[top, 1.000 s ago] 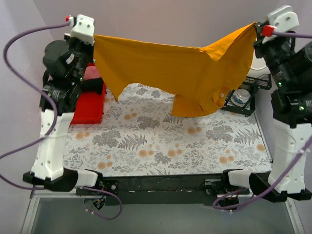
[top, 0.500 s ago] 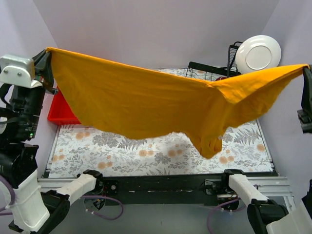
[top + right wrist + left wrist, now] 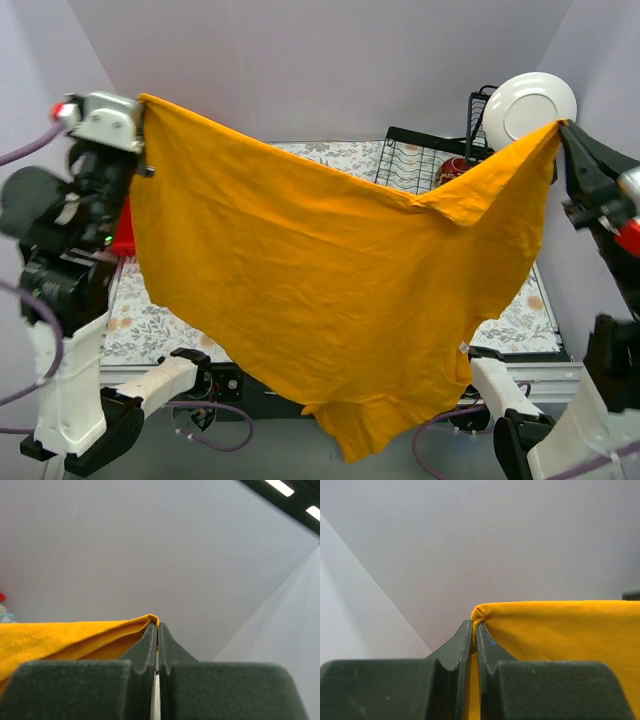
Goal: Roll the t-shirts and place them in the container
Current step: Flatten out the T-shirt at the center of the board.
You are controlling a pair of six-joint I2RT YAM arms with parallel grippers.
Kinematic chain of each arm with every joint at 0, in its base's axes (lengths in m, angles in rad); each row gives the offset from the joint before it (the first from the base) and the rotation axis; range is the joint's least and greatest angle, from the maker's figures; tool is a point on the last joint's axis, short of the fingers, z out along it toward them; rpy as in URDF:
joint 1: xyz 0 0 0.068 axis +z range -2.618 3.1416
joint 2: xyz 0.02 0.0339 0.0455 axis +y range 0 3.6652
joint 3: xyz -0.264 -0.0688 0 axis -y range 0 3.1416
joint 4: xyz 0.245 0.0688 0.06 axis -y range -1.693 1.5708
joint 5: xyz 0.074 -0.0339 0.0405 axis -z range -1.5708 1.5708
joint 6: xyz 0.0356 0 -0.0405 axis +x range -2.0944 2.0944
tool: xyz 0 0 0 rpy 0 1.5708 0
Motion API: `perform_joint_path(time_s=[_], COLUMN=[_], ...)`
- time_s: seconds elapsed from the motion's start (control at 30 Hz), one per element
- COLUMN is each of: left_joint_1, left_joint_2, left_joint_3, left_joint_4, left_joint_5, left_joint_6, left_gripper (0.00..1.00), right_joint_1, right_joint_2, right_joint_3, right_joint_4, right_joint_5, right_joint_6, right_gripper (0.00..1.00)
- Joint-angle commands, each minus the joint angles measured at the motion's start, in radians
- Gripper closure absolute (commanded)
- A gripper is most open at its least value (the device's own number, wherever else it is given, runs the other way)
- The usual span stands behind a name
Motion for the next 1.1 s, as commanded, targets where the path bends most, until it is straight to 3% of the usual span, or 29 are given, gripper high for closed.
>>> perform_joint_path(time_s=[0.0, 0.17, 0.37, 0.53, 0.77, 1.07], left_joint_1=[0.007, 0.006, 0.007, 0.012, 0.044, 0.110], left_joint_2=[0.070, 0.183, 0.478, 0.735, 0.946, 0.944], left_joint_3=[-0.246, -0.476, -0.553, -0.469, -0.277, -0.237], left_joint_4=[0.056, 0.146, 0.243, 0.321, 0.332, 0.346], left_joint_5=[0.013, 0.090, 0.208, 0.179, 0.125, 0.151], left_joint_6=[0.057, -0.026, -0.084, -0.083, -0.093, -0.086], left_gripper=[1.00, 1.00, 1.00, 1.00, 1.00, 1.00], right_joint_1=[-0.005, -0.005, 0.013, 0.021, 0.036, 0.048], right_joint_2=[0.062, 0.060, 0.184, 0.385, 0.549, 0.592], right_joint_3=[-0.200, -0.586, -0.904, -0.917, -0.831, -0.791], right_joint_4=[0.096, 0.219, 0.375, 0.451, 0.474, 0.484], right_joint_5=[-0.069, -0.080, -0.018, 0.029, 0.118, 0.130], right_joint_6=[0.047, 0.091, 0.047, -0.016, -0.096, -0.094], right_gripper=[0.99, 0.99, 0.99, 0.99, 0.99, 0.99])
